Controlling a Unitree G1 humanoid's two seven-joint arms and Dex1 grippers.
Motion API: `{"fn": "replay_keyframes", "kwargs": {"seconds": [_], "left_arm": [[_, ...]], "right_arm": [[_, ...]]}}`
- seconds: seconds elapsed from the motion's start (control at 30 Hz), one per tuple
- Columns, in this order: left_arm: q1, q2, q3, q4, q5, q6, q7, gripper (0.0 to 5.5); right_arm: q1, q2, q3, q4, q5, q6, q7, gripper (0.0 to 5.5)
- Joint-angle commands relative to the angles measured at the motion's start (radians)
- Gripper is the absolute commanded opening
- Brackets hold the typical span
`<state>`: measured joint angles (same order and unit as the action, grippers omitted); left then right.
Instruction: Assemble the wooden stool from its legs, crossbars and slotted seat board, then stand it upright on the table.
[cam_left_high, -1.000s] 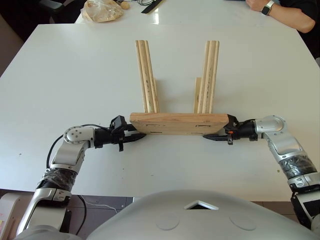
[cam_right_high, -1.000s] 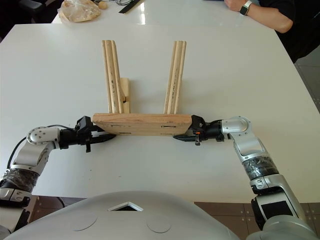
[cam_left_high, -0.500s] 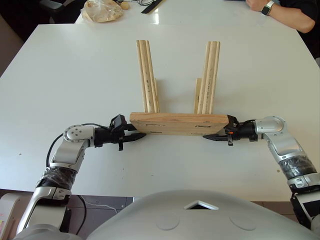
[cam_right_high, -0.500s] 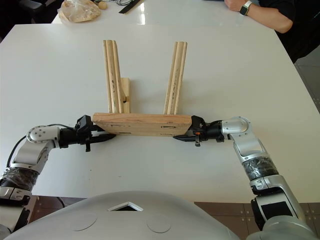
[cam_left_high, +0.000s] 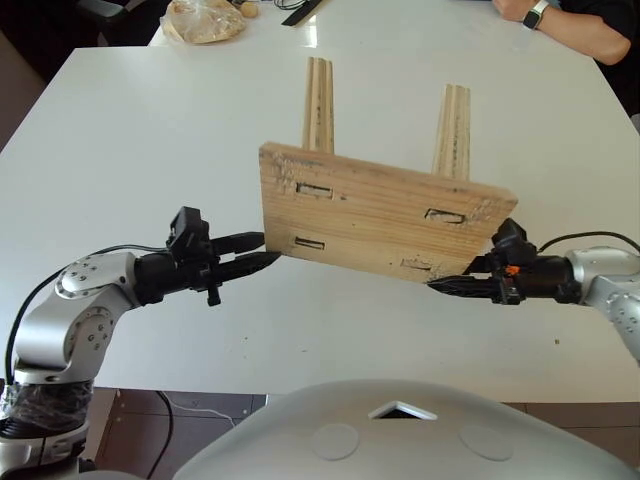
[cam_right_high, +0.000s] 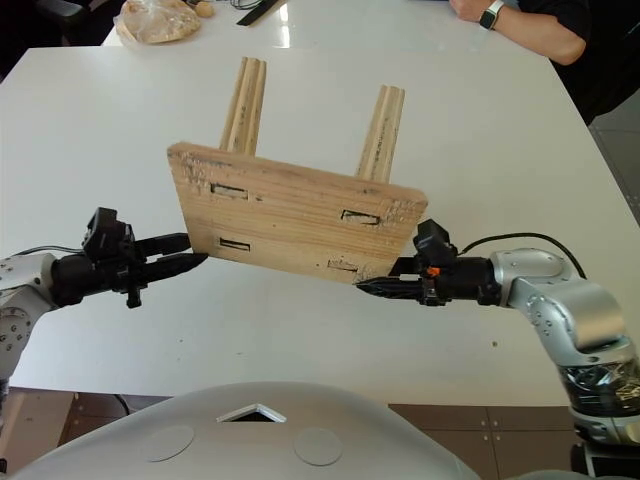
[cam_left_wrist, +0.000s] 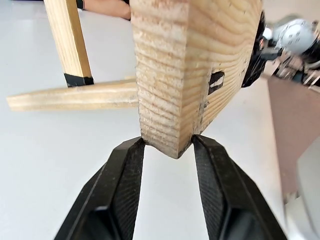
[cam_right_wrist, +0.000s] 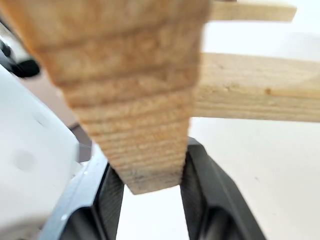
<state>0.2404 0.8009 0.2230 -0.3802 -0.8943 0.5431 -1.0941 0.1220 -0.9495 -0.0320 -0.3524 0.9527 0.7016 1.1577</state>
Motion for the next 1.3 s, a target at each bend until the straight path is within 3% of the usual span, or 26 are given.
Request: {"fn": "replay_keyframes", "kwargs": {"seconds": [0.03, 0.13, 0.27, 0.37, 0.5, 0.67, 0.8, 0.97, 1.17, 1.3], "left_arm": [[-0.028, 0.352, 0.335, -0.341, -0.884, 0.182, 0.336, 1.49], [-0.138, 0.454, 0.291, -0.234, -1.068, 0.227, 0.38, 1.49], [-0.436, 0.514, 0.153, 0.009, -1.078, 0.43, 0.266, 1.49], [-0.578, 0.445, 0.08, 0.097, -1.078, 0.502, 0.358, 1.49], [-0.691, 0.272, 0.039, 0.194, -1.078, 0.55, 0.576, 1.49], [-0.707, 0.21, 0.042, 0.177, -1.078, 0.558, 0.675, 1.49], [-0.587, 0.201, 0.041, 0.05, -1.078, 0.492, 0.762, 1.49], [-0.459, 0.148, 0.046, -0.054, -1.078, 0.414, 0.901, 1.49], [-0.416, 0.038, 0.042, -0.122, -1.078, 0.319, 1.066, 1.49], [-0.43, 0.009, 0.002, -0.141, -1.078, 0.288, 1.164, 1.49]], "right_arm": [[-0.265, -0.307, -0.234, -0.109, 1.02, 0.145, -0.465, 1.41], [-0.383, -0.256, -0.17, -0.075, 1.02, 0.155, -0.553, 1.4], [-0.591, -0.124, -0.108, 0.035, 1.02, 0.227, -0.687, 1.4], [-0.752, 0.113, -0.116, 0.216, 1.02, 0.263, -1.035, 1.4], [-0.764, 0.36, -0.189, 0.241, 1.02, 0.19, -1.469, 1.4], [-0.725, 0.525, -0.252, 0.138, 1.02, 0.134, -1.723, 1.4], [-0.671, 0.712, -0.244, 0.023, 1.02, 0.037, -1.961, 1.4], [-0.756, 0.942, -0.268, -0.031, 1.02, -0.138, -2.301, 1.4], [-0.721, 1.03, -0.235, -0.026, 1.019, -0.287, -2.51, 1.4], [-0.627, 0.9, -0.087, -0.024, 1.012, -0.12, -2.438, 1.4]]}}
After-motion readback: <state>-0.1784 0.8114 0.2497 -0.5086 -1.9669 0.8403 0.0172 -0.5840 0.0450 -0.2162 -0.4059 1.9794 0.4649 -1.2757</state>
